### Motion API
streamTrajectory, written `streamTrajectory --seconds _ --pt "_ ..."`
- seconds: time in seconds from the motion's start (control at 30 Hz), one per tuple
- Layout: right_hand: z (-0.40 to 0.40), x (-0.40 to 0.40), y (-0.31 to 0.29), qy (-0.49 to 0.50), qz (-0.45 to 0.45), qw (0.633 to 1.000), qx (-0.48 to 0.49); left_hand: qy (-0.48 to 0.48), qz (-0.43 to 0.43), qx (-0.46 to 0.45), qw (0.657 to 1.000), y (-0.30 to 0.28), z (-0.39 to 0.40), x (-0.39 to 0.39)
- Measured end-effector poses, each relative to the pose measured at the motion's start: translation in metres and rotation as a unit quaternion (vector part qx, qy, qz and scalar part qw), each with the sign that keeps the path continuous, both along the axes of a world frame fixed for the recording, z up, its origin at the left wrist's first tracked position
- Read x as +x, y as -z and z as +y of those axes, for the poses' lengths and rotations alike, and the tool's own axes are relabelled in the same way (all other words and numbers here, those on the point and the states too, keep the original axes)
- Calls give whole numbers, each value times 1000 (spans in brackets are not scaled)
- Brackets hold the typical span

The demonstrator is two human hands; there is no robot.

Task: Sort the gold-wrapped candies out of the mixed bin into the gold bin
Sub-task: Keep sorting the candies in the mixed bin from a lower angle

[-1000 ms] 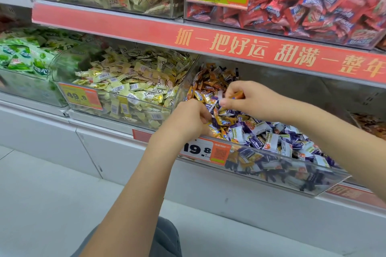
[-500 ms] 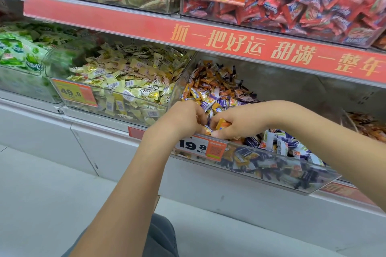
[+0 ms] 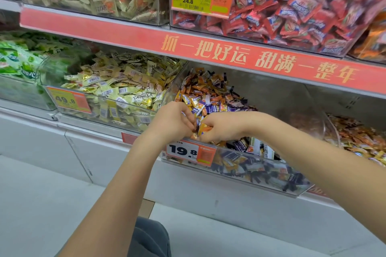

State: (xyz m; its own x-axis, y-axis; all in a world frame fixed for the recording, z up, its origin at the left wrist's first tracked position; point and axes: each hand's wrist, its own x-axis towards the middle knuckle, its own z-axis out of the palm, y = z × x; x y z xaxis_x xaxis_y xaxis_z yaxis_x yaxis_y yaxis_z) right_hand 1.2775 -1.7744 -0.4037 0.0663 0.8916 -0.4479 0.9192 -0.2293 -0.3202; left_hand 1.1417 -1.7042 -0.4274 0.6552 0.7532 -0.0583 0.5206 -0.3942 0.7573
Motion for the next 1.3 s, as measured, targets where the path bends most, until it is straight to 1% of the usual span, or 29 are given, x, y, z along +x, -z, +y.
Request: streamTrajectory --seconds 0.07,0.1,0.2,0.3,0.4,0.47,0.57,0.63,0.7,0.83,0.93,1.0,1.07,1.13,1.2,1.23,1.3 --pt "-3 3 -2 21 54 998 -2 14 -7 -20 1000 1 1 -1" --pt "-6 5 -2 24 71 997 2 28 1 -15 999 1 1 -1" --pt "-11 10 1 46 136 989 27 77 67 31 994 0 -2 1" --pt "-16 13 -1 77 173 981 46 121 117 50 985 -4 -3 2" --pt "-20 21 -5 144 211 965 62 146 134 28 980 -7 -1 -1" --pt "-22 26 -7 194 264 943 62 147 105 -19 983 -9 0 -4" --pt "-23 32 -8 276 364 887 67 133 40 -107 985 -10 1 -7" --pt "-24 34 -7 316 398 858 72 159 56 -80 982 -9 2 -7" --pt "-25 34 -7 333 389 855 84 163 71 -42 983 -7 -1 -5" --pt "-27 34 -11 359 350 857 121 96 30 -7 995 -1 -6 6" --pt "-31 35 -13 371 311 864 138 91 18 12 996 2 -10 14" --pt "-35 34 -16 376 304 862 151 87 10 26 996 2 -14 18" --pt "-42 34 -19 385 340 843 163 75 5 35 997 1 -16 20" --pt "-49 36 -21 391 398 813 167 60 -28 25 998 -4 -13 17" --pt "-57 37 -21 385 450 788 166 35 -90 11 995 -10 -13 15" --pt "-61 37 -20 377 468 782 164 30 -126 7 992 -13 -16 16" --pt "-69 34 -19 345 503 778 148 50 -199 2 979 -18 -29 24"
